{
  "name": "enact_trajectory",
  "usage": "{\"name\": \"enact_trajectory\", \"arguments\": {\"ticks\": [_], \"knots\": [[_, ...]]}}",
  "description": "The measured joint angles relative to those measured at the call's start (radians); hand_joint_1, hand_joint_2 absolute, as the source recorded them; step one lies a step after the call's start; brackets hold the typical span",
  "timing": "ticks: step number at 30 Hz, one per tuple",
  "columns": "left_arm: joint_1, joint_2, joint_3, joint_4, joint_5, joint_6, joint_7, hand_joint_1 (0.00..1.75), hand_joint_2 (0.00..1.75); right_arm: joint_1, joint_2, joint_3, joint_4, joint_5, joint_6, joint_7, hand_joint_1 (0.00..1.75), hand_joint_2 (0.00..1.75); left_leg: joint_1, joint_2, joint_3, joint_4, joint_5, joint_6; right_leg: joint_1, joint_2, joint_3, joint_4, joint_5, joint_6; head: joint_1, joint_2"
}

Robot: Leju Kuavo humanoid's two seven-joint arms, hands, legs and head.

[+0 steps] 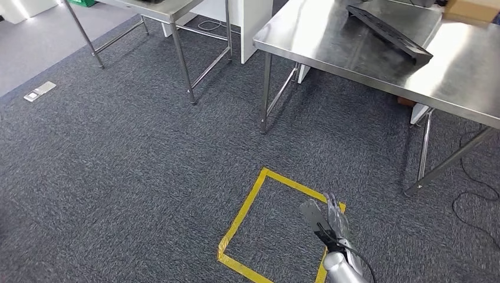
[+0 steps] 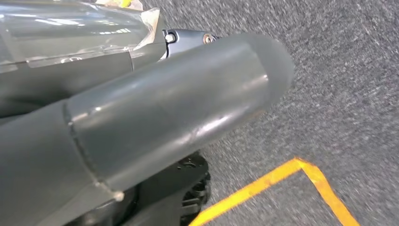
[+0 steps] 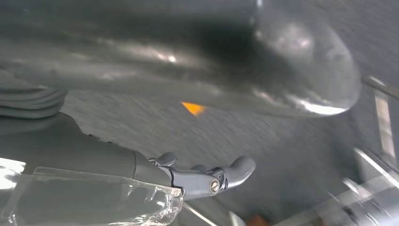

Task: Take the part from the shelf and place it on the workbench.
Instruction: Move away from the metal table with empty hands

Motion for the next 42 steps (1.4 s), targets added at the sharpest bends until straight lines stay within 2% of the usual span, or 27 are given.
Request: {"name": "enact_trajectory", "arguments": {"ticks": [2, 4, 6, 8, 9, 10, 12, 14, 15, 17, 18, 19, 21, 23, 24, 25, 26, 28, 30, 31, 33, 35, 37, 39, 40, 41, 42], "knots": [[-0.004, -0.004, 0.004, 0.0, 0.009, 0.015, 0.023, 0.0, 0.0, -0.003, 0.007, -0.011, 0.085, 0.0, 0.004, 0.039, 0.0, 0.0, -0.003, -0.023, -0.005, -0.002, 0.006, 0.017, -0.001, -0.013, 0.003, -0.003, -0.001, 0.014, 0.002, 0.0], [-0.009, -0.01, 0.009, 0.0, 0.013, 0.025, 0.048, 0.0, 0.0, -0.002, 0.014, -0.017, 0.162, 0.008, 0.021, 0.097, 0.0, 0.0, -0.002, -0.044, -0.005, -0.01, 0.016, 0.036, -0.006, 0.018, -0.011, 0.032, -0.026, 0.019, 0.003, 0.0], [-0.017, -0.016, 0.011, 0.0, 0.004, 0.027, 0.073, 0.0, 0.0, 0.007, 0.018, -0.02, 0.231, 0.022, 0.053, 0.166, 0.0, 0.0, -0.003, -0.068, -0.008, -0.014, 0.024, 0.049, -0.008, 0.073, -0.067, 0.154, -0.088, 0.009, 0.004, 0.0], [-0.024, -0.018, 0.01, 0.0, -0.018, 0.027, 0.1, 0.0, 0.0, 0.018, 0.023, -0.02, 0.286, 0.046, 0.091, 0.245, 0.0, 0.0, -0.008, -0.096, -0.014, -0.013, 0.027, 0.055, -0.006, 0.095, -0.131, 0.288, -0.138, 0.005, 0.004, 0.0], [-0.025, -0.019, 0.007, 0.0, -0.031, 0.028, 0.114, 0.0, 0.0, 0.024, 0.025, -0.018, 0.31, 0.061, 0.112, 0.287, 0.0, 0.0, -0.01, -0.111, -0.016, -0.013, 0.029, 0.056, -0.005, 0.098, -0.141, 0.31, -0.141, 0.008, 0.004, 0.0], [-0.026, -0.018, 0.002, 0.0, -0.042, 0.028, 0.126, 0.0, 0.0, 0.029, 0.029, -0.016, 0.329, 0.075, 0.133, 0.325, 0.0, 0.0, -0.012, -0.125, -0.016, -0.013, 0.03, 0.056, -0.004, 0.1, -0.131, 0.289, -0.127, 0.013, 0.004, 0.0], [-0.032, -0.018, -0.007, 0.0, -0.06, 0.021, 0.151, 0.0, 0.0, 0.038, 0.038, -0.005, 0.359, 0.104, 0.177, 0.388, 0.0, 0.0, -0.015, -0.151, -0.016, -0.011, 0.032, 0.053, -0.004, 0.123, -0.063, 0.148, -0.068, 0.021, 0.004, 0.0], [-0.042, -0.017, -0.015, 0.0, -0.069, 0.011, 0.173, 0.0, 0.0, 0.046, 0.05, 0.009, 0.382, 0.125, 0.207, 0.425, 0.0, 0.0, -0.019, -0.173, -0.019, -0.007, 0.034, 0.046, -0.003, 0.159, -0.007, 0.029, -0.026, 0.015, 0.004, 0.0], [-0.047, -0.016, -0.019, -0.001, -0.071, 0.008, 0.179, 0.0, 0.0, 0.049, 0.056, 0.014, 0.391, 0.131, 0.214, 0.435, 0.0, 0.0, -0.019, -0.182, -0.022, -0.006, 0.036, 0.041, -0.001, 0.17, 0.003, 0.008, -0.019, 0.008, 0.003, 0.0], [-0.051, -0.013, -0.027, -0.001, -0.075, -0.001, 0.189, 0.0, 0.0, 0.053, 0.068, 0.026, 0.403, 0.142, 0.236, 0.452, 0.0, 0.0, -0.018, -0.198, -0.028, -0.006, 0.04, 0.029, 0.002, 0.156, 0.006, 0.005, -0.013, -0.005, 0.003, 0.0], [-0.052, -0.01, -0.031, -0.001, -0.08, -0.008, 0.195, 0.0, 0.0, 0.054, 0.073, 0.032, 0.406, 0.148, 0.26, 0.463, 0.0, 0.0, -0.018, -0.194, -0.032, -0.002, 0.038, 0.024, 0.002, 0.146, 0.009, 0.003, -0.009, -0.011, 0.002, 0.0], [-0.054, -0.008, -0.036, -0.001, -0.087, -0.018, 0.201, 0.0, 0.0, 0.054, 0.078, 0.038, 0.41, 0.154, 0.291, 0.473, 0.0, 0.0, -0.017, -0.175, -0.042, 0.017, 0.025, 0.018, 0.0, 0.135, 0.01, 0.0, -0.006, -0.017, 0.001, 0.0], [-0.059, -0.005, -0.049, -0.001, -0.1, -0.038, 0.215, 0.0, 0.87, 0.057, 0.085, 0.05, 0.417, 0.161, 0.34, 0.489, 0.0, 0.0, -0.015, -0.113, -0.086, 0.113, -0.036, 0.006, -0.002, 0.107, 0.011, -0.004, -0.003, -0.027, -0.001, 0.0], [-0.063, -0.005, -0.058, -0.001, -0.098, -0.052, 0.233, 0.0, 1.75, 0.06, 0.089, 0.057, 0.424, 0.167, 0.356, 0.496, 0.0, 0.0, -0.008, -0.076, -0.149, 0.248, -0.1, -0.005, 0.0, 0.077, 0.01, -0.004, -0.004, -0.03, -0.002, 0.0], [-0.063, -0.005, -0.06, -0.001, -0.092, -0.058, 0.241, 0.0, 1.75, 0.06, 0.091, 0.059, 0.426, 0.17, 0.358, 0.497, 0.0, 0.0, -0.002, -0.069, -0.166, 0.286, -0.11, -0.01, 0.0, 0.062, 0.009, -0.004, -0.004, -0.03, -0.002, 0.0], [-0.063, -0.005, -0.061, -0.001, -0.085, -0.063, 0.248, 0.0, 1.75, 0.058, 0.091, 0.062, 0.427, 0.173, 0.361, 0.499, 0.0, 0.0, 0.003, -0.064, -0.163, 0.285, -0.101, -0.014, 0.0, 0.048, 0.008, -0.004, -0.004, -0.03, -0.002, 0.0], [-0.064, -0.004, -0.061, -0.001, -0.081, -0.067, 0.255, 0.0, 1.75, 0.055, 0.092, 0.064, 0.429, 0.175, 0.364, 0.502, 0.0, 0.0, 0.008, -0.055, -0.137, 0.241, -0.076, -0.017, -0.001, 0.035, 0.009, -0.003, -0.005, -0.029, -0.002, 0.0], [-0.07, -0.003, -0.061, -0.001, -0.081, -0.07, 0.268, 0.0, 1.75, 0.047, 0.092, 0.069, 0.43, 0.177, 0.371, 0.51, 0.0, 0.0, 0.012, -0.015, -0.052, 0.097, -0.02, -0.02, 0.001, 0.014, 0.012, -0.002, -0.009, -0.022, -0.002, 0.0], [-0.078, -0.003, -0.065, -0.002, -0.087, -0.068, 0.278, 0.0, 1.75, 0.042, 0.093, 0.073, 0.432, 0.177, 0.373, 0.516, 0.0, 0.0, 0.008, 0.012, -0.004, 0.013, 0.001, -0.012, 0.006, -0.005, 0.015, -0.001, -0.016, -0.01, -0.001, 0.0], [-0.081, -0.003, -0.068, -0.002, -0.089, -0.067, 0.28, 0.0, 1.75, 0.041, 0.093, 0.074, 0.433, 0.177, 0.373, 0.517, 0.0, 0.0, 0.003, 0.01, -0.002, 0.005, 0.0, -0.005, 0.008, -0.015, 0.018, -0.001, -0.018, -0.003, 0.0, 0.0], [-0.083, -0.001, -0.074, -0.002, -0.092, -0.066, 0.283, 0.0, 1.75, 0.036, 0.094, 0.075, 0.433, 0.17, 0.376, 0.515, 0.0, 0.0, 0.0, -0.017, -0.005, 0.002, 0.006, 0.011, 0.004, -0.028, 0.024, 0.0, -0.022, 0.009, 0.002, 0.0], [-0.084, 0.0, -0.077, -0.002, -0.091, -0.069, 0.285, 0.0, 1.75, 0.034, 0.094, 0.074, 0.434, 0.152, 0.392, 0.503, 0.0, 0.0, 0.001, -0.04, -0.006, -0.004, 0.015, 0.028, -0.001, 0.012, 0.004, 0.044, -0.05, 0.012, 0.002, 0.0], [-0.088, -0.001, -0.078, -0.002, -0.086, -0.076, 0.287, 0.0, 1.75, 0.034, 0.093, 0.068, 0.437, 0.127, 0.422, 0.482, 0.0, 0.0, 0.001, -0.065, -0.009, -0.006, 0.02, 0.039, -0.003, 0.074, -0.059, 0.175, -0.109, 0.004, 0.004, 0.0], [-0.089, -0.003, -0.079, -0.002, -0.083, -0.084, 0.287, 0.0, 1.75, 0.037, 0.093, 0.056, 0.44, 0.095, 0.449, 0.459, 0.0, 0.0, -0.003, -0.097, -0.012, -0.006, 0.021, 0.043, -0.002, 0.096, -0.125, 0.303, -0.149, 0.002, 0.004, 0.0], [-0.089, -0.003, -0.079, -0.002, -0.083, -0.086, 0.288, 0.0, 1.75, 0.038, 0.093, 0.047, 0.441, 0.078, 0.458, 0.448, 0.0, 0.0, -0.004, -0.112, -0.012, -0.005, 0.022, 0.043, -0.002, 0.099, -0.135, 0.317, -0.146, 0.006, 0.004, 0.0], [-0.089, -0.003, -0.079, -0.002, -0.083, -0.087, 0.288, 0.0, 1.75, 0.039, 0.093, 0.036, 0.441, 0.057, 0.47, 0.434, 0.0, 0.0, -0.005, -0.128, -0.012, -0.005, 0.022, 0.043, -0.002, 0.102, -0.124, 0.284, -0.124, 0.013, 0.004, 0.0], [-0.089, -0.003, -0.079, -0.002, -0.083, -0.088, 0.288, 0.0, 1.75, 0.04, 0.093, 0.023, 0.441, 0.038, 0.485, 0.416, 0.0, 0.0, -0.006, -0.143, -0.011, -0.005, 0.023, 0.042, -0.002, 0.112, -0.095, 0.216, -0.092, 0.019, 0.004, 0.0]]}}
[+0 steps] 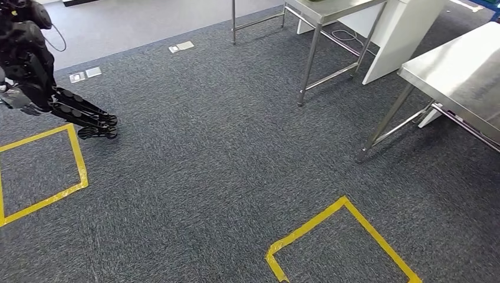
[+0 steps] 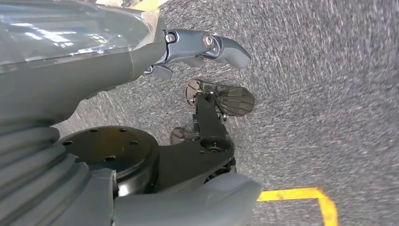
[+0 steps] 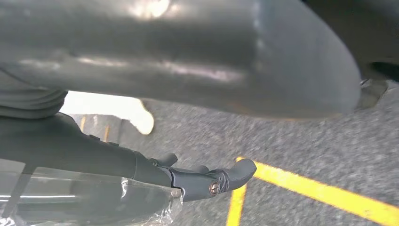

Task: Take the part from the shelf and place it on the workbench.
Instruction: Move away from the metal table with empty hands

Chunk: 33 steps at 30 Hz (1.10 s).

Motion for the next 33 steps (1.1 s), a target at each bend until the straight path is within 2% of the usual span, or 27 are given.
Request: {"name": "enact_trajectory", "arguments": {"ticks": [1, 2, 3, 4, 6, 7, 8, 10, 11, 12, 13, 14, 15, 17, 18, 19, 21, 29, 31, 32, 33], "knots": [[-0.001, 0.0, 0.0, 0.0, 0.0, -0.001, 0.0, 0.0, 1.75, 0.001, 0.0, -0.013, 0.0, -0.018, 0.016, -0.022, 0.0, 0.0, 0.0, -0.013, 0.0, 0.001, 0.0, -0.002, -0.001, 0.025, 0.034, -0.079, 0.034, 0.003, 0.0, 0.0], [-0.001, -0.001, -0.001, 0.0, 0.0, -0.002, 0.001, 0.0, 1.75, 0.003, 0.0, -0.027, 0.001, -0.033, 0.032, -0.046, 0.0, 0.0, -0.001, -0.026, 0.0, 0.002, 0.0, -0.004, -0.001, 0.046, 0.062, -0.146, 0.061, 0.001, 0.0, 0.0], [-0.002, -0.001, -0.002, 0.0, 0.0, -0.004, 0.002, 0.0, 1.75, 0.005, 0.0, -0.038, 0.001, -0.043, 0.044, -0.067, 0.0, 0.0, -0.002, -0.036, -0.002, 0.004, 0.0, -0.009, 0.0, 0.063, 0.079, -0.186, 0.076, -0.004, 0.0, 0.0], [-0.003, -0.001, -0.003, 0.0, 0.0, -0.007, 0.003, 0.0, 1.75, 0.008, 0.001, -0.047, 0.002, -0.05, 0.05, -0.081, 0.0, 0.0, -0.002, -0.046, -0.005, 0.005, 0.001, -0.014, 0.002, 0.071, 0.087, -0.202, 0.082, -0.012, 0.0, 0.0], [-0.002, 0.0, -0.006, 0.0, 0.0, -0.015, 0.008, 0.0, 1.75, 0.013, 0.004, -0.062, 0.003, -0.056, 0.052, -0.095, 0.0, 0.0, 0.001, -0.058, -0.012, 0.006, 0.004, -0.027, 0.005, 0.048, 0.092, -0.206, 0.088, -0.028, -0.001, 0.0], [-0.002, 0.001, -0.007, 0.0, 0.0, -0.018, 0.012, 0.0, 1.75, 0.015, 0.005, -0.068, 0.003, -0.058, 0.051, -0.097, 0.0, 0.0, 0.001, -0.043, -0.019, 0.015, -0.001, -0.032, 0.004, 0.037, 0.094, -0.209, 0.091, -0.035, -0.001, 0.0], [-0.003, 0.002, -0.008, 0.0, 0.0, -0.02, 0.014, 0.0, 1.75, 0.017, 0.007, -0.074, 0.003, -0.059, 0.05, -0.099, 0.0, 0.0, 0.001, -0.016, -0.033, 0.04, -0.018, -0.036, 0.003, 0.024, 0.095, -0.212, 0.093, -0.042, -0.002, 0.0], [-0.007, 0.002, -0.011, 0.0, 0.0, -0.02, 0.017, 0.0, 1.75, 0.02, 0.008, -0.083, 0.003, -0.06, 0.049, -0.101, 0.0, 0.0, 0.0, 0.049, -0.087, 0.15, -0.08, -0.044, 0.004, -0.005, 0.097, -0.215, 0.093, -0.051, -0.004, 0.0], [-0.009, 0.002, -0.013, 0.0, 0.0, -0.02, 0.017, 0.0, 1.75, 0.022, 0.008, -0.087, 0.004, -0.061, 0.049, -0.101, 0.0, 0.0, 0.003, 0.064, -0.122, 0.22, -0.112, -0.048, 0.005, -0.021, 0.097, -0.215, 0.091, -0.054, -0.004, 0.0], [-0.009, 0.002, -0.014, 0.0, 0.0, -0.02, 0.018, 0.0, 1.75, 0.024, 0.008, -0.091, 0.004, -0.061, 0.049, -0.101, 0.0, 0.0, 0.006, 0.071, -0.149, 0.275, -0.131, -0.052, 0.006, -0.036, 0.097, -0.215, 0.091, -0.055, -0.004, 0.0], [-0.008, 0.002, -0.015, 0.0, 0.0, -0.02, 0.018, 0.0, 1.75, 0.025, 0.008, -0.093, 0.004, -0.061, 0.049, -0.101, 0.0, 0.0, 0.009, 0.075, -0.16, 0.296, -0.13, -0.054, 0.007, -0.05, 0.096, -0.214, 0.09, -0.055, -0.004, 0.0], [-0.007, 0.003, -0.015, 0.0, 0.0, -0.02, 0.018, 0.0, 1.75, 0.025, 0.009, -0.096, 0.004, -0.061, 0.049, -0.101, 0.0, 0.0, 0.012, 0.08, -0.15, 0.277, -0.112, -0.056, 0.006, -0.064, 0.097, -0.214, 0.089, -0.054, -0.004, 0.0], [-0.007, 0.004, -0.015, 0.0, 0.0, -0.02, 0.019, 0.0, 1.75, 0.025, 0.009, -0.097, 0.004, -0.061, 0.049, -0.101, 0.0, 0.0, 0.014, 0.09, -0.118, 0.218, -0.08, -0.057, 0.006, -0.076, 0.099, -0.214, 0.087, -0.053, -0.004, 0.0], [-0.01, 0.004, -0.015, 0.0, 0.0, -0.02, 0.019, 0.0, 1.75, 0.024, 0.011, -0.099, 0.004, -0.061, 0.049, -0.101, 0.0, 0.0, 0.014, 0.13, -0.038, 0.076, -0.028, -0.053, 0.01, -0.097, 0.105, -0.214, 0.08, -0.045, -0.004, 0.0], [-0.012, 0.004, -0.016, 0.0, 0.0, -0.021, 0.019, 0.0, 1.75, 0.024, 0.011, -0.1, 0.004, -0.061, 0.049, -0.101, 0.0, 0.0, 0.011, 0.144, -0.013, 0.032, -0.017, -0.048, 0.013, -0.106, 0.108, -0.214, 0.077, -0.039, -0.003, 0.0], [-0.014, 0.004, -0.016, -0.001, 0.0, -0.021, 0.019, 0.0, 1.75, 0.023, 0.011, -0.1, 0.004, -0.061, 0.049, -0.101, 0.0, 0.0, 0.008, 0.151, -0.004, 0.014, -0.015, -0.043, 0.016, -0.112, 0.11, -0.214, 0.074, -0.034, -0.002, 0.0], [-0.016, 0.004, -0.016, -0.001, 0.0, -0.021, 0.019, 0.0, 1.75, 0.023, 0.011, -0.101, 0.004, -0.061, 0.049, -0.101, 0.0, 0.0, 0.005, 0.142, -0.005, 0.015, -0.016, -0.038, 0.017, -0.119, 0.112, -0.214, 0.072, -0.03, 0.0, 0.0], [-0.016, 0.004, -0.016, -0.001, 0.0, -0.021, 0.019, 0.0, 1.75, 0.022, 0.011, -0.101, 0.004, -0.061, 0.049, -0.101, 0.0, 0.0, 0.004, 0.139, -0.006, 0.015, -0.016, -0.036, 0.017, -0.122, 0.113, -0.214, 0.072, -0.028, 0.0, 0.0], [-0.015, 0.005, -0.016, -0.001, -0.001, -0.021, 0.019, 0.0, 1.75, 0.021, 0.012, -0.101, 0.004, -0.061, 0.051, -0.101, 0.0, 0.0, 0.003, 0.126, -0.006, 0.012, -0.013, -0.028, 0.013, -0.124, 0.115, -0.213, 0.068, -0.022, 0.0, 0.0], [-0.015, 0.005, -0.017, -0.001, -0.001, -0.022, 0.019, 0.0, 1.75, 0.02, 0.013, -0.101, 0.004, -0.061, 0.053, -0.102, 0.0, 0.0, 0.004, 0.115, -0.004, 0.008, -0.01, -0.022, 0.011, -0.116, 0.114, -0.208, 0.062, -0.018, 0.0, 0.0], [-0.016, 0.006, -0.019, -0.001, -0.003, -0.025, 0.02, 0.0, 1.75, 0.02, 0.014, -0.101, 0.004, -0.059, 0.062, -0.103, 0.0, 0.0, 0.004, 0.093, -0.004, 0.004, -0.006, -0.012, 0.008, -0.088, 0.077, -0.128, 0.027, -0.02, 0.001, 0.0]]}}
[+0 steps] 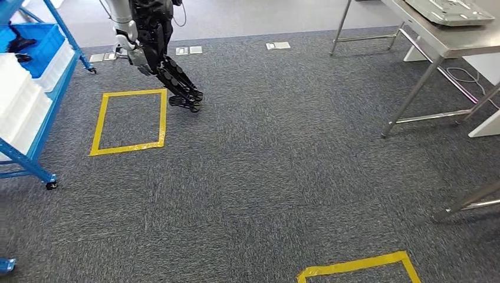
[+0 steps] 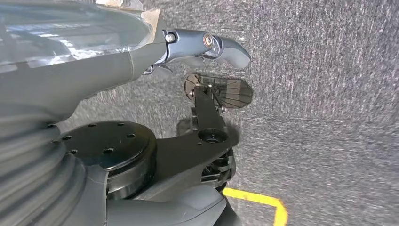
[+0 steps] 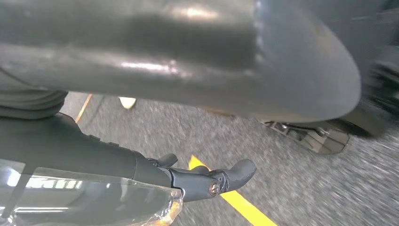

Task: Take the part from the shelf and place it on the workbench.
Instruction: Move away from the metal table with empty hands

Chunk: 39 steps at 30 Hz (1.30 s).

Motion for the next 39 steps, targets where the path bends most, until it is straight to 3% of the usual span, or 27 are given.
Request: {"name": "enact_trajectory", "arguments": {"ticks": [1, 3, 4, 5, 7, 9, 11, 12, 14, 15, 17, 18, 20, 21, 23, 25, 26, 27, 28, 30, 31, 33, 35, 37, 39], "knots": [[-0.001, 0.0, -0.002, 0.0, -0.002, -0.005, 0.003, 0.0, 1.75, 0.0, 0.0, 0.0, 0.001, 0.003, 0.015, 0.001, 0.0, 0.0, 0.0, -0.034, 0.002, -0.004, 0.005, 0.009, -0.002, 0.031, -0.028, 0.051, -0.016, 0.005, 0.001, 0.0], [-0.009, 0.0, -0.006, 0.0, -0.001, -0.021, 0.015, 0.0, 1.75, -0.011, -0.004, -0.001, 0.004, 0.005, 0.048, 0.005, 0.0, 0.0, -0.006, -0.114, -0.002, -0.001, 0.009, 0.004, -0.001, 0.102, -0.041, 0.051, 0.0, -0.001, 0.002, 0.0], [-0.011, 0.001, -0.006, 0.0, 0.001, -0.026, 0.021, 0.0, 1.75, -0.018, -0.006, -0.001, 0.004, 0.004, 0.058, 0.008, 0.0, 0.0, -0.007, -0.144, -0.005, 0.0, 0.01, -0.004, -0.001, 0.111, -0.009, -0.026, 0.041, -0.002, 0.002, 0.0], [-0.013, 0.002, -0.006, 0.0, 0.003, -0.029, 0.025, 0.0, 1.75, -0.025, -0.007, -0.001, 0.004, 0.002, 0.062, 0.008, 0.0, 0.0, -0.008, -0.146, -0.01, 0.006, 0.008, -0.013, -0.002, 0.116, 0.013, -0.075, 0.064, -0.011, 0.002, 0.0], [-0.018, 0.003, -0.007, 0.0, 0.003, -0.029, 0.026, 0.0, 1.75, -0.03, -0.006, -0.003, 0.004, 0.0, 0.06, 0.01, 0.0, 0.0, -0.008, -0.093, -0.034, 0.055, -0.025, -0.022, -0.003, 0.093, 0.016, -0.08, 0.068, -0.023, -0.001, 0.0], [-0.026, 0.003, -0.008, 0.0, 0.003, -0.028, 0.028, 0.0, 1.75, -0.031, -0.005, -0.005, 0.004, 0.0, 0.054, 0.013, 0.0, 0.0, -0.006, -0.035, -0.095, 0.18, -0.093, -0.031, -0.001, 0.066, 0.016, -0.081, 0.066, -0.031, -0.005, 0.0], [-0.03, 0.002, -0.009, 0.0, 0.003, -0.027, 0.032, 0.0, 1.75, -0.031, -0.004, -0.008, 0.004, 0.001, 0.046, 0.018, 0.0, 0.0, 0.0, -0.02, -0.15, 0.29, -0.131, -0.039, 0.002, 0.036, 0.015, -0.08, 0.064, -0.034, -0.005, 0.0], [-0.031, 0.001, -0.009, 0.0, 0.003, -0.026, 0.034, 0.0, 1.75, -0.031, -0.003, -0.009, 0.004, 0.001, 0.046, 0.019, 0.0, 0.0, 0.002, -0.016, -0.153, 0.294, -0.122, -0.041, 0.002, 0.023, 0.016, -0.08, 0.063, -0.035, -0.006, 0.0], [-0.031, 0.001, -0.009, 0.0, 0.003, -0.025, 0.036, 0.0, 1.75, -0.033, -0.003, -0.01, 0.004, 0.004, 0.053, 0.018, 0.0, 0.0, 0.005, 0.006, -0.097, 0.189, -0.062, -0.042, 0.001, 0.0, 0.019, -0.08, 0.06, -0.034, -0.006, 0.0], [-0.033, 0.001, -0.009, 0.0, 0.004, -0.025, 0.036, 0.0, 1.75, -0.034, -0.004, -0.01, 0.004, 0.005, 0.057, 0.017, 0.0, 0.0, 0.002, 0.034, -0.057, 0.116, -0.035, -0.039, 0.004, -0.01, 0.022, -0.08, 0.056, -0.031, -0.006, 0.0], [-0.037, 0.0, -0.009, -0.001, 0.004, -0.024, 0.036, 0.0, 1.75, -0.034, -0.005, -0.012, 0.004, 0.006, 0.062, 0.014, 0.0, 0.0, -0.005, 0.068, -0.008, 0.025, -0.009, -0.028, 0.011, -0.029, 0.028, -0.079, 0.049, -0.021, -0.003, 0.0], [-0.039, 0.0, -0.009, -0.002, 0.004, -0.023, 0.036, 0.0, 1.75, -0.035, -0.005, -0.013, 0.004, 0.006, 0.061, 0.013, 0.0, 0.0, -0.009, 0.07, -0.005, 0.014, -0.01, -0.022, 0.013, -0.038, 0.031, -0.08, 0.046, -0.017, -0.002, 0.0], [-0.04, 0.0, -0.009, -0.002, 0.003, -0.023, 0.036, 0.0, 1.75, -0.036, -0.006, -0.016, 0.004, 0.004, 0.061, 0.008, 0.0, 0.0, -0.012, 0.041, -0.007, 0.011, -0.007, -0.01, 0.013, -0.06, 0.037, -0.082, 0.042, -0.007, 0.0, 0.0], [-0.039, 0.0, -0.009, -0.003, 0.003, -0.023, 0.036, 0.0, 1.75, -0.036, -0.006, -0.017, 0.004, 0.002, 0.06, 0.006, 0.0, 0.0, -0.012, 0.028, -0.005, 0.007, -0.004, -0.004, 0.01, -0.056, 0.037, -0.076, 0.035, -0.003, 0.0, 0.0], [-0.042, -0.001, -0.01, -0.003, 0.002, -0.023, 0.036, 0.0, 1.75, -0.036, -0.006, -0.021, 0.004, -0.007, 0.06, -0.004, 0.0, 0.0, -0.007, 0.002, -0.001, 0.0, 0.003, 0.008, 0.006, -0.008, 0.005, -0.004, -0.006, -0.003, 0.002, 0.0], [-0.046, -0.003, -0.011, -0.004, -0.001, -0.024, 0.036, 0.0, 1.75, -0.032, -0.007, -0.029, 0.004, -0.016, 0.061, -0.017, 0.0, 0.0, -0.005, -0.027, -0.003, 0.0, 0.006, 0.014, 0.002, 0.052, -0.068, 0.142, -0.061, -0.011, 0.004, 0.0], [-0.046, -0.003, -0.011, -0.004, -0.003, -0.025, 0.036, 0.0, 1.75, -0.028, -0.007, -0.033, 0.005, -0.019, 0.061, -0.022, 0.0, 0.0, -0.006, -0.045, -0.004, 0.0, 0.007, 0.015, 0.002, 0.065, -0.1, 0.199, -0.075, -0.011, 0.005, 0.0], [-0.046, -0.004, -0.012, -0.004, -0.004, -0.025, 0.036, 0.0, 1.75, -0.025, -0.007, -0.037, 0.005, -0.02, 0.061, -0.025, 0.0, 0.0, -0.007, -0.062, -0.004, 0.0, 0.007, 0.015, 0.002, 0.072, -0.116, 0.22, -0.072, -0.007, 0.005, 0.0], [-0.046, -0.004, -0.012, -0.004, -0.005, -0.025, 0.036, 0.0, 1.75, -0.023, -0.007, -0.04, 0.005, -0.02, 0.061, -0.026, 0.0, 0.0, -0.007, -0.078, -0.003, 0.001, 0.007, 0.015, 0.001, 0.076, -0.111, 0.197, -0.052, 0.0, 0.006, 0.0], [-0.046, -0.004, -0.012, -0.004, -0.005, -0.023, 0.037, 0.0, 1.75, -0.023, -0.008, -0.043, 0.006, -0.02, 0.061, -0.025, 0.0, 0.0, -0.006, -0.107, -0.001, 0.002, 0.008, 0.012, -0.004, 0.104, -0.059, 0.062, 0.013, 0.015, 0.006, 0.0], [-0.047, -0.004, -0.012, -0.004, -0.005, -0.023, 0.037, 0.0, 1.75, -0.024, -0.009, -0.044, 0.006, -0.02, 0.061, -0.024, 0.0, 0.0, -0.007, -0.12, -0.002, 0.004, 0.007, 0.009, -0.006, 0.121, -0.034, -0.003, 0.04, 0.016, 0.006, 0.0], [-0.049, -0.004, -0.012, -0.004, -0.006, -0.023, 0.038, 0.0, 1.75, -0.029, -0.009, -0.046, 0.007, -0.02, 0.061, -0.021, 0.0, 0.0, -0.009, -0.139, -0.007, 0.007, 0.007, -0.002, -0.004, 0.139, -0.008, -0.061, 0.065, 0.006, 0.006, 0.0], [-0.048, -0.002, -0.012, -0.004, -0.006, -0.023, 0.039, 0.0, 1.75, -0.034, -0.008, -0.048, 0.007, -0.02, 0.061, -0.018, 0.0, 0.0, -0.006, -0.154, -0.013, 0.007, 0.009, -0.014, -0.001, 0.119, -0.004, -0.062, 0.07, -0.009, 0.006, 0.0], [-0.048, 0.0, -0.012, -0.004, -0.007, -0.022, 0.04, 0.0, 1.75, -0.036, -0.007, -0.048, 0.007, -0.02, 0.061, -0.018, 0.0, 0.0, -0.006, -0.118, -0.029, 0.038, -0.013, -0.023, -0.003, 0.099, -0.004, -0.066, 0.074, -0.023, 0.004, 0.0], [-0.051, 0.0, -0.012, -0.004, -0.007, -0.022, 0.041, 0.0, 1.75, -0.035, -0.005, -0.049, 0.007, -0.02, 0.061, -0.019, 0.0, 0.0, -0.007, -0.051, -0.078, 0.147, -0.078, -0.031, 0.0, 0.073, -0.004, -0.068, 0.074, -0.033, -0.001, 0.0]]}}
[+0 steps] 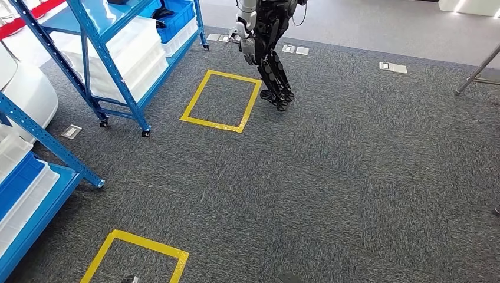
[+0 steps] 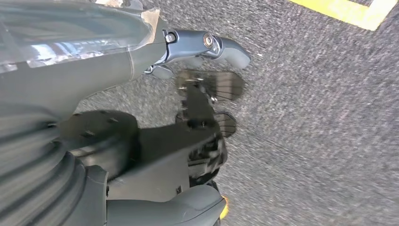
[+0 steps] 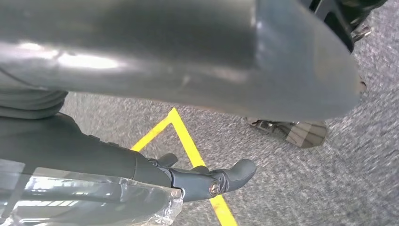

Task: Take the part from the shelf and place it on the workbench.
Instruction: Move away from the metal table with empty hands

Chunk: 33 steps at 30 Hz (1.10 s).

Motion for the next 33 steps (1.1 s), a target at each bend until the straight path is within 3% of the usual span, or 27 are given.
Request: {"name": "enact_trajectory", "arguments": {"ticks": [2, 3, 4, 5, 7, 9, 11, 12, 14, 16, 18, 19, 20, 22, 24, 26, 27, 29, 31, 32, 33], "knots": [[-0.001, -0.001, 0.0, 0.0, 0.0, 0.0, 0.0, 0.0, 1.75, 0.004, 0.0, 0.0, 0.0, 0.0, 0.0, 0.0, 0.0, 0.0, 0.003, 0.03, -0.061, 0.13, -0.057, -0.006, 0.005, -0.029, -0.001, 0.0, -0.002, -0.004, -0.002, 0.0], [-0.001, -0.001, 0.0, 0.0, -0.001, 0.0, 0.0, 0.0, 1.75, 0.005, -0.001, 0.0, 0.0, 0.0, 0.0, 0.0, 0.0, 0.0, 0.004, 0.034, -0.073, 0.156, -0.061, -0.007, 0.007, -0.042, -0.002, 0.0, -0.003, -0.005, -0.002, 0.0], [0.0, -0.001, 0.0, 0.0, -0.001, 0.001, 0.001, 0.0, 1.75, 0.004, -0.002, 0.0, 0.001, 0.001, 0.0, 0.0, 0.0, 0.0, 0.004, 0.037, -0.063, 0.141, -0.046, -0.006, 0.008, -0.055, -0.002, 0.0, -0.003, -0.006, -0.002, 0.0], [0.0, 0.0, 0.0, 0.0, -0.001, 0.001, 0.001, 0.0, 1.75, 0.003, -0.001, 0.0, 0.001, 0.001, 0.0, 0.0, 0.0, 0.0, 0.003, 0.043, -0.032, 0.088, -0.016, -0.003, 0.01, -0.068, -0.001, 0.0, -0.004, -0.006, -0.002, 0.0], [-0.004, 0.0, 0.0, 0.0, -0.002, 0.004, 0.003, 0.0, 1.75, 0.001, 0.001, 0.0, 0.001, 0.003, 0.0, 0.0, 0.0, 0.0, -0.006, 0.092, 0.051, -0.057, 0.038, 0.012, 0.015, -0.089, 0.004, 0.001, -0.007, -0.005, -0.002, 0.0], [-0.011, 0.001, 0.0, -0.001, -0.002, 0.006, 0.005, 0.0, 1.75, -0.001, 0.002, 0.0, 0.001, 0.006, 0.0, 0.001, 0.0, 0.0, -0.017, 0.125, 0.089, -0.131, 0.053, 0.027, 0.02, -0.108, 0.007, 0.001, -0.011, 0.0, -0.002, 0.0], [-0.013, 0.002, 0.0, -0.002, -0.002, 0.008, 0.007, 0.0, 1.75, -0.004, 0.004, 0.0, 0.0, 0.01, 0.0, 0.003, 0.0, 0.0, -0.02, 0.104, 0.088, -0.14, 0.056, 0.036, 0.023, -0.13, 0.012, -0.001, -0.014, 0.008, -0.002, 0.0], [-0.012, 0.002, 0.0, -0.002, -0.001, 0.009, 0.008, 0.0, 1.75, -0.005, 0.005, 0.0, 0.0, 0.011, 0.0, 0.003, 0.0, 0.0, -0.017, 0.091, 0.091, -0.146, 0.06, 0.041, 0.022, -0.128, 0.013, 0.002, -0.018, 0.012, -0.002, 0.0], [-0.013, 0.0, 0.0, -0.002, -0.001, 0.012, 0.009, 0.0, 1.75, -0.006, 0.005, 0.0, 0.0, 0.014, 0.0, 0.005, 0.0, 0.0, -0.007, 0.064, 0.097, -0.158, 0.073, 0.052, 0.018, -0.077, -0.009, 0.058, -0.049, 0.015, -0.001, 0.0], [-0.016, -0.003, 0.0, -0.002, -0.001, 0.013, 0.01, 0.0, 1.75, -0.005, 0.004, 0.0, 0.0, 0.016, -0.001, 0.009, 0.0, 0.0, -0.002, 0.034, 0.096, -0.161, 0.079, 0.058, 0.01, -0.015, -0.072, 0.191, -0.106, 0.014, 0.0, 0.0], [-0.014, -0.006, 0.0, -0.002, -0.001, 0.014, 0.01, 0.0, 1.75, -0.002, 0.002, 0.0, 0.001, 0.018, -0.002, 0.012, 0.0, 0.0, -0.001, 0.001, 0.094, -0.16, 0.081, 0.058, 0.004, 0.0, -0.125, 0.293, -0.135, 0.022, 0.001, 0.0], [-0.012, -0.007, 0.001, -0.002, -0.001, 0.014, 0.01, 0.0, 1.75, 0.0, 0.001, 0.0, 0.002, 0.018, -0.004, 0.013, 0.0, 0.0, 0.001, -0.016, 0.094, -0.159, 0.081, 0.057, 0.0, 0.001, -0.126, 0.287, -0.123, 0.033, 0.001, 0.0], [-0.011, -0.007, 0.001, -0.002, -0.001, 0.014, 0.01, 0.0, 1.75, 0.0, 0.0, 0.0, 0.002, 0.018, -0.004, 0.013, 0.0, 0.0, 0.003, -0.032, 0.095, -0.158, 0.081, 0.054, -0.005, 0.005, -0.107, 0.239, -0.097, 0.045, 0.001, 0.0], [-0.01, -0.007, 0.001, -0.002, -0.001, 0.014, 0.01, 0.0, 1.75, -0.001, -0.001, 0.0, 0.002, 0.02, -0.005, 0.013, 0.0, 0.0, 0.006, -0.062, 0.093, -0.151, 0.078, 0.043, -0.016, 0.035, -0.043, 0.091, -0.033, 0.066, 0.002, 0.0], [-0.01, -0.008, 0.001, -0.002, -0.001, 0.014, 0.01, 0.0, 1.75, -0.003, -0.002, 0.0, 0.003, 0.022, -0.005, 0.014, 0.0, 0.0, 0.005, -0.082, 0.086, -0.144, 0.075, 0.029, -0.019, 0.057, -0.009, 0.013, -0.005, 0.06, 0.003, 0.0], [-0.008, -0.007, 0.001, -0.002, -0.001, 0.013, 0.01, 0.0, 1.75, -0.007, -0.001, 0.0, 0.004, 0.024, -0.005, 0.018, 0.0, 0.0, 0.007, -0.096, 0.078, -0.143, 0.078, 0.017, -0.015, 0.044, -0.008, 0.011, -0.001, 0.041, 0.003, 0.0], [-0.006, -0.006, 0.001, -0.002, -0.001, 0.013, 0.01, 0.0, 1.75, -0.008, -0.001, 0.0, 0.004, 0.025, -0.005, 0.019, 0.0, 0.0, 0.009, -0.088, 0.074, -0.14, 0.076, 0.012, -0.015, 0.035, -0.007, 0.01, 0.001, 0.033, 0.002, 0.0], [-0.005, -0.004, 0.002, -0.002, -0.001, 0.011, 0.01, 0.0, 1.75, -0.009, 0.0, 0.0, 0.004, 0.025, -0.005, 0.02, 0.0, 0.0, 0.008, -0.035, 0.053, -0.095, 0.046, 0.005, -0.015, 0.015, -0.007, 0.008, 0.004, 0.018, -0.002, 0.0], [-0.008, -0.005, 0.002, -0.002, -0.001, 0.006, 0.01, 0.0, 1.75, -0.005, 0.0, 0.0, 0.004, 0.025, -0.006, 0.02, 0.0, 0.0, 0.008, 0.022, -0.004, 0.028, -0.021, -0.002, -0.01, -0.01, -0.008, 0.007, 0.001, 0.007, -0.006, 0.0], [-0.008, -0.005, 0.002, -0.002, -0.001, 0.003, 0.009, 0.0, 1.75, -0.003, -0.001, 0.0, 0.004, 0.026, -0.006, 0.02, 0.0, 0.0, 0.01, 0.031, -0.038, 0.097, -0.051, -0.004, -0.008, -0.025, -0.009, 0.007, 0.0, 0.005, -0.007, 0.0], [-0.007, -0.005, 0.002, -0.002, -0.001, 0.0, 0.009, 0.0, 1.31, -0.001, -0.001, 0.0, 0.004, 0.026, -0.006, 0.021, 0.0, 0.0, 0.01, 0.034, -0.061, 0.145, -0.066, -0.004, -0.005, -0.039, -0.009, 0.008, -0.001, 0.004, -0.007, 0.0]]}}
